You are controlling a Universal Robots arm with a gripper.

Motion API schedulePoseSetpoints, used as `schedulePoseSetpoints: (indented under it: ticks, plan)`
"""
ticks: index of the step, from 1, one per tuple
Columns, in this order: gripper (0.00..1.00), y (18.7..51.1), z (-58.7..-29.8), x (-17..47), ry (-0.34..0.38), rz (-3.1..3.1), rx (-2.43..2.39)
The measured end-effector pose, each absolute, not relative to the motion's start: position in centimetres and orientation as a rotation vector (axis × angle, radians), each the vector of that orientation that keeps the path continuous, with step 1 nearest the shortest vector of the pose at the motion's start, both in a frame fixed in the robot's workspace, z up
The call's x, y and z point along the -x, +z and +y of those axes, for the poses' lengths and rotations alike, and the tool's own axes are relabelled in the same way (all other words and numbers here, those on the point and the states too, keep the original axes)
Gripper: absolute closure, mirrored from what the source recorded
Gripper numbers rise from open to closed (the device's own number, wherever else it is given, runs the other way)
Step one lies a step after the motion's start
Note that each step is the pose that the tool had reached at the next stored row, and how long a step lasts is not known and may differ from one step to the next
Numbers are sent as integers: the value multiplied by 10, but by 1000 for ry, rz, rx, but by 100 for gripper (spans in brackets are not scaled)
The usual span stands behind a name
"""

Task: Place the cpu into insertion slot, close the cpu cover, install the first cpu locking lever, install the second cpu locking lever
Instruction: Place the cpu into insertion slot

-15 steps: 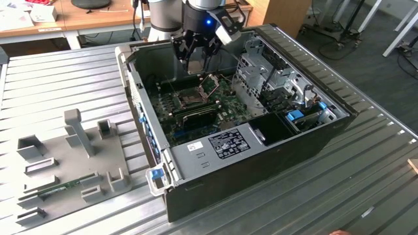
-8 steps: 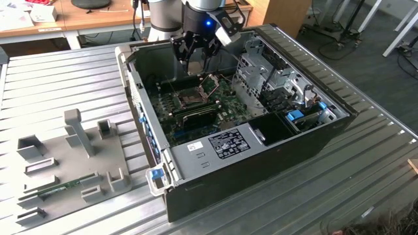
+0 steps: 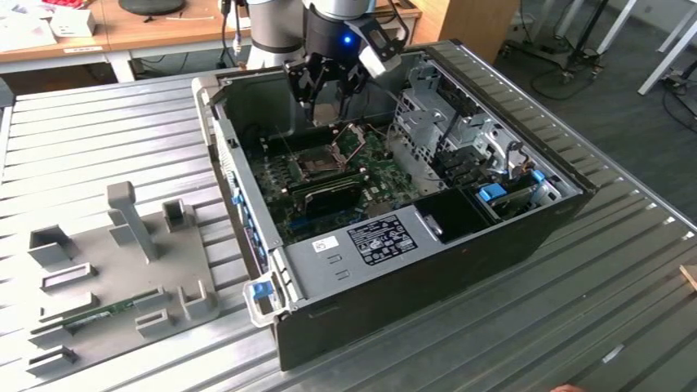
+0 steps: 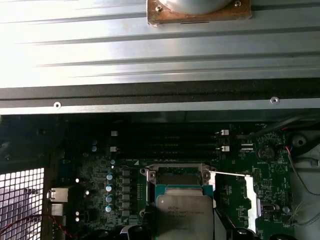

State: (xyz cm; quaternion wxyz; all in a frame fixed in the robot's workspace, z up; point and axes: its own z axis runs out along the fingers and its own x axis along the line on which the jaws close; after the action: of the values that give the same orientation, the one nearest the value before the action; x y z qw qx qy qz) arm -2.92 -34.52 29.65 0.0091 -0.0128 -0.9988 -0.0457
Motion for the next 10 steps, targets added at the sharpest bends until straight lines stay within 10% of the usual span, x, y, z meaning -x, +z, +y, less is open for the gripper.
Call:
schedulePoseSetpoints:
  ticks: [10]
  plan:
    - [46,288,-345,29,-142,-3120,40]
